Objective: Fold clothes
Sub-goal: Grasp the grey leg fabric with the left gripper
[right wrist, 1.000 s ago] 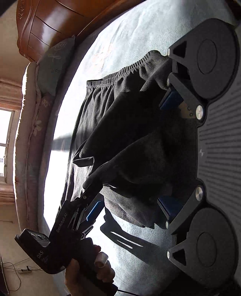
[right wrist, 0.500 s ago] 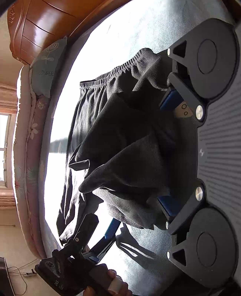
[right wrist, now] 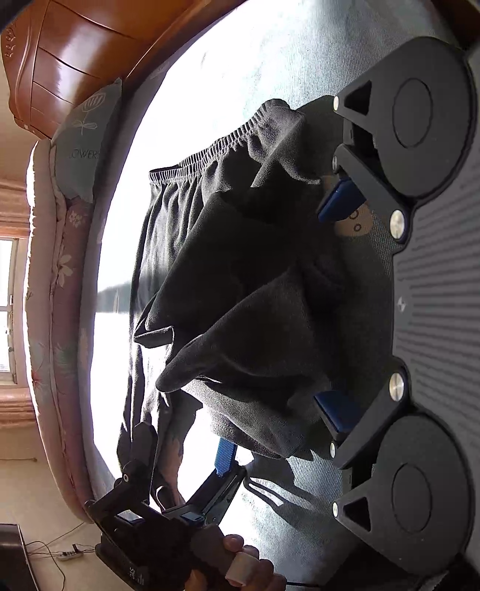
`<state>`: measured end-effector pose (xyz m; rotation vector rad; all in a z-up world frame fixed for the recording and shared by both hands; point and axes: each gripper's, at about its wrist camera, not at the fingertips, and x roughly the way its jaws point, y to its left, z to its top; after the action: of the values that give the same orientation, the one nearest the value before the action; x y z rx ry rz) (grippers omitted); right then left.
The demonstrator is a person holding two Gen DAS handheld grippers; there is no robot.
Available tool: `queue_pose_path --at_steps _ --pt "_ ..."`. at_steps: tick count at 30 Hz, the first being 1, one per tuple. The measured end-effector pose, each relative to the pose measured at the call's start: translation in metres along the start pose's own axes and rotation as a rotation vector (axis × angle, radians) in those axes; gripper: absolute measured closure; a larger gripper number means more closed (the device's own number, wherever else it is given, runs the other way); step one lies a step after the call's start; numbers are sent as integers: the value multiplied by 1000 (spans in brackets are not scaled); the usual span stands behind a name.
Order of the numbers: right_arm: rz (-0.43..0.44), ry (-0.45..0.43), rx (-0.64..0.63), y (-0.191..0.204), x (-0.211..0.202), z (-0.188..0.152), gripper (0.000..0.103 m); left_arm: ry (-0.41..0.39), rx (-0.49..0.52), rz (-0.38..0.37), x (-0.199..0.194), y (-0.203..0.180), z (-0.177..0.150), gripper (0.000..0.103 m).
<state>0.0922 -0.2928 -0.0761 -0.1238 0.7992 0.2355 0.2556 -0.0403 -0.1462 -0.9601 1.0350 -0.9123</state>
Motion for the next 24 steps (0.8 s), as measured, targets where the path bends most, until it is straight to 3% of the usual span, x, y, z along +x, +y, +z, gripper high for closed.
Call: queue_pose_path --at_steps 3,6,8,10,12,24 --pt "-2 4 11 0 2 -1 3 -6 0 62 8 -5 4 4" --pt "2 -6 18 0 -1 -2 3 -13 41 145 5 -3 -1 25" --pt "3 -7 27 -1 -2 -3 3 -23 20 215 -4 8 -4 70" --pt "3 -4 30 -2 -2 -4 3 -27 -84 204 -12 29 -3 91" --pt "-1 -1 27 -1 -1 -5 3 -25 -92 159 -15 36 -3 91" --pt "-1 7 7 6 1 -3 3 -13 -27 222 -4 21 -1 92"
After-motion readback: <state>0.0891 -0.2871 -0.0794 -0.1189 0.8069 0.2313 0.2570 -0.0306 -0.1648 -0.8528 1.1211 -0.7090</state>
